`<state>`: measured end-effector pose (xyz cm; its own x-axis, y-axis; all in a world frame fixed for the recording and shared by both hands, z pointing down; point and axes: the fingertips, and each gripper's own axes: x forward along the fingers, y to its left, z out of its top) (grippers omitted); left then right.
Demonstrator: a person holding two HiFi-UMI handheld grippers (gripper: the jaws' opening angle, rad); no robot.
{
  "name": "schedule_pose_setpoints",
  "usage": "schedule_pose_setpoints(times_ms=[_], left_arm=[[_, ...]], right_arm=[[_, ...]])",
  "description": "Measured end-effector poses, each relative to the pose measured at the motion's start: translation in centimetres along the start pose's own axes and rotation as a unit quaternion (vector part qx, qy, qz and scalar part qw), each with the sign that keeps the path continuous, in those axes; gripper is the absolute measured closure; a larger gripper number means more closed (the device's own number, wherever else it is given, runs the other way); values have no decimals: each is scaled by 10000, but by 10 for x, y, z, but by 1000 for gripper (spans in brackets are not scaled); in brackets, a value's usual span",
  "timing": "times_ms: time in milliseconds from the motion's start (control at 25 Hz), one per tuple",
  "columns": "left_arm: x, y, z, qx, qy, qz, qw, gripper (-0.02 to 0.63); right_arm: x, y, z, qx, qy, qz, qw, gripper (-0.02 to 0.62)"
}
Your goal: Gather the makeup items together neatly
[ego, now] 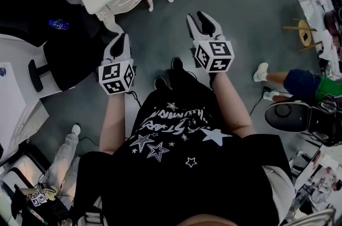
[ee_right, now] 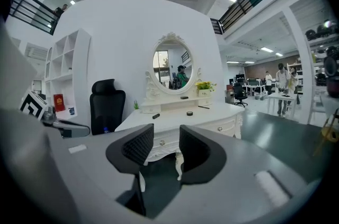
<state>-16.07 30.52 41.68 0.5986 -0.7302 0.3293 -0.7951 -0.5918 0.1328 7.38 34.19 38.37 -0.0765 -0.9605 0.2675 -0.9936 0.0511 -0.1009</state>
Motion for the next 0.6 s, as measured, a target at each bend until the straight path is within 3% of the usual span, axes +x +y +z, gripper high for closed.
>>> schedule_pose_setpoints(times_ms=[280, 600], left_arm=[[21, 4, 6, -5, 31, 33, 10000, 606], [65, 35, 21, -97, 150, 415, 9990, 606]], right_arm=[[25, -11, -1, 180, 78, 147, 9997, 247], [103, -34, 1, 385, 316, 310, 9983, 229]])
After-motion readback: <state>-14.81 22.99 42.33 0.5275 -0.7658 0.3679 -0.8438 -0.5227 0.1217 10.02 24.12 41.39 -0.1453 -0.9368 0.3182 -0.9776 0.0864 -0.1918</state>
